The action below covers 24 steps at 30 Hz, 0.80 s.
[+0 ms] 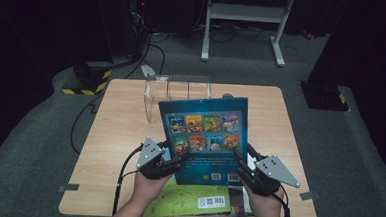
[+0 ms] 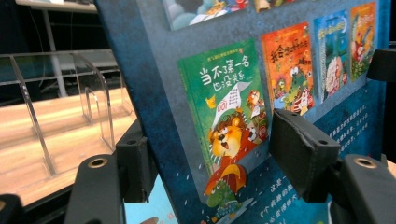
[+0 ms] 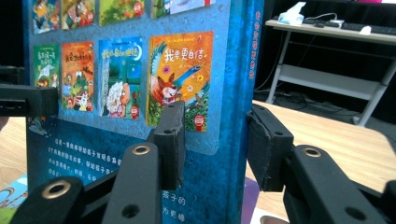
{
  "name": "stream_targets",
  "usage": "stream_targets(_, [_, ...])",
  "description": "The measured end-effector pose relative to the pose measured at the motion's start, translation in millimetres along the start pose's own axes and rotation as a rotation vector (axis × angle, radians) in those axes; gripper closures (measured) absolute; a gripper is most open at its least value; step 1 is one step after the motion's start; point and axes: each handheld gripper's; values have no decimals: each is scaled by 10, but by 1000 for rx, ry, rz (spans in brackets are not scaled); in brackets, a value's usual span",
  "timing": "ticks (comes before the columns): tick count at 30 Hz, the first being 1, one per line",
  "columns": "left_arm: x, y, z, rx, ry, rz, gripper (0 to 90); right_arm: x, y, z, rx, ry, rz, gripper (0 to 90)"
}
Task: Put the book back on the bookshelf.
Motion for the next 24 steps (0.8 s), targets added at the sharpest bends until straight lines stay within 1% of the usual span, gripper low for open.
stream_targets(2, [-9, -21, -10, 13, -5, -3, 390, -37, -10, 0, -16, 11, -21, 614])
stream_targets(3, [-10, -31, -20, 16, -10, -7, 394, -50, -11, 5, -16, 13, -27, 615])
stream_targets(5, [-13, -47, -34, 37, -16, -5, 394, -68, -9, 14, -27, 23, -40, 615])
stream_targets(9, [3, -49, -63, 44, -15, -10, 395, -87, 0, 0, -14, 26, -50, 615])
stream_targets(14, [14, -32, -86, 72, -15, -27, 395, -114, 35, -38, -5, 18, -69, 613])
stream_targets(17, [-2, -10, -72, 74, -7, -35, 404, -120, 42, -37, -3, 14, -70, 613])
stream_targets(19, [-27, 14, -68, 80, 2, -49, 413, -128, 45, -34, -6, 7, -77, 602])
stream_targets(20, [-48, 31, -80, 87, 3, -59, 420, -129, 45, -32, -7, 7, -76, 589])
stream_targets(21, [-61, 44, -88, 90, 4, -66, 431, -133, 44, -24, 3, 4, -71, 572])
stream_targets(24, [-93, 46, -86, 88, 19, -67, 442, -147, 45, -5, 3, 6, -73, 549])
Point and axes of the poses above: each handheld gripper's, and its own axes: x roughly forward along the jaws, y roughly out of its underside, z roughly to its left, and after that the axes turned 11 degrees about y, right-handed
